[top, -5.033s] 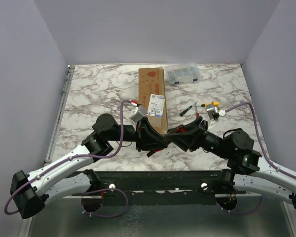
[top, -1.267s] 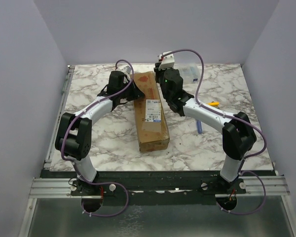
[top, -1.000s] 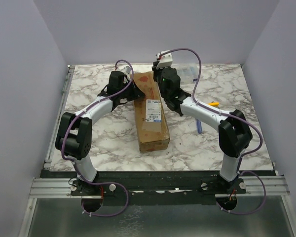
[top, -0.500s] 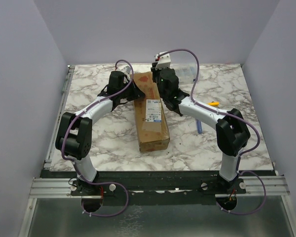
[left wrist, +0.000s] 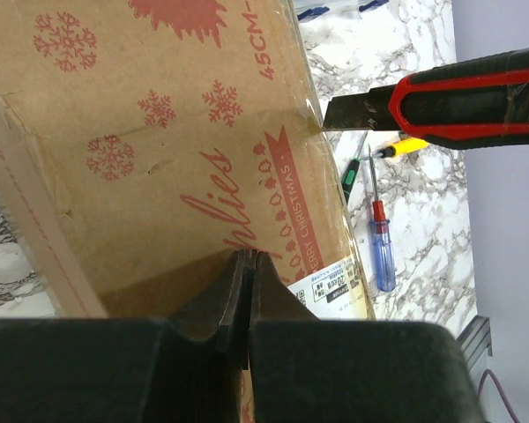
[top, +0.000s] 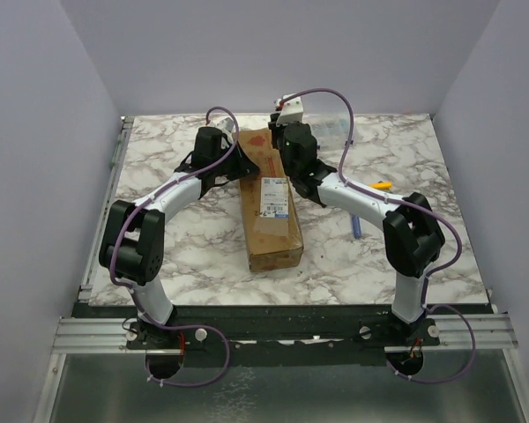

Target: Unpack the express box

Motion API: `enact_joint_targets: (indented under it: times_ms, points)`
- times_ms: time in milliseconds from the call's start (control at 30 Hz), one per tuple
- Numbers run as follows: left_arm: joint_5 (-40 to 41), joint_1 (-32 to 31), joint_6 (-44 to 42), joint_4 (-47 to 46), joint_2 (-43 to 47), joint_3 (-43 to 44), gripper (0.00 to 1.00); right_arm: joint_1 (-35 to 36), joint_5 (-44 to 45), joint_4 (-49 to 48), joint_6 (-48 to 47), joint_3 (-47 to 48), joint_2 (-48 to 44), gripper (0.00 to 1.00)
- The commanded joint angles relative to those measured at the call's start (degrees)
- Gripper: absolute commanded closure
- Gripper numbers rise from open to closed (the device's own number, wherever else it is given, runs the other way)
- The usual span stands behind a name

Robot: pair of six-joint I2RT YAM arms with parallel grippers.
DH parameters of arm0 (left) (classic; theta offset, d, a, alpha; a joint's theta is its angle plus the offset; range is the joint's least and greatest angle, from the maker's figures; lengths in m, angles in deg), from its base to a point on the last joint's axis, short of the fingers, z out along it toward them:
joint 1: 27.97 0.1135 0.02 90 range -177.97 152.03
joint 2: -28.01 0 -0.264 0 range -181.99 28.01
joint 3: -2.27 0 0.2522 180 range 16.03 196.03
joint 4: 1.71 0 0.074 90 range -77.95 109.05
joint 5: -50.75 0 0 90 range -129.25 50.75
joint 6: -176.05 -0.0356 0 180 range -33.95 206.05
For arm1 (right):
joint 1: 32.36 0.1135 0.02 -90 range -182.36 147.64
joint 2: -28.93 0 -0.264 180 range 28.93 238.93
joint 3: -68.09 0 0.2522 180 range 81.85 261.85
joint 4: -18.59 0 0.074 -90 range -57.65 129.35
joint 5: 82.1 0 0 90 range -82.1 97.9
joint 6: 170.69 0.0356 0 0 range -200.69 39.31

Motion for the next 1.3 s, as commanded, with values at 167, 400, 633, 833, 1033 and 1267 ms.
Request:
enact_joint_targets:
  times_ms: [167, 400, 633, 833, 1033, 1267]
  points:
    - [4.49, 0.27, -0.28, 3.35, -1.42, -1.56, 1.0, -0.15, 0.55, 2.96, -1.51, -0.3, 0.0, 1.0]
    - [5.64, 0.3, -0.02, 4.37, -1.6, -1.38, 1.0, -0.18, -1.1, 7.81, 0.77, -1.96, -1.83, 1.0]
    - [5.07, 0.35, -0.03, 4.21, -1.86, -1.11, 1.0, -0.17, -0.87, 13.41, 5.73, -1.73, -3.25, 1.0]
    - [-1.59, 0.52, 2.07, 0.13, -1.74, 2.43, 1.0, -0.15, -0.7, 13.4, 7.35, -1.48, -2.04, 1.0]
    - [-5.96, 0.56, 10.01, -6.79, -6.62, 9.75, 1.0, -0.15, 0.1, 12.83, 6.82, -1.9, -1.96, 1.0]
    - [-6.63, 0.41, 14.17, -11.34, -19.66, 21.64, 1.0, -0.13, 0.15, 13.58, 7.38, -2.07, -1.12, 1.0]
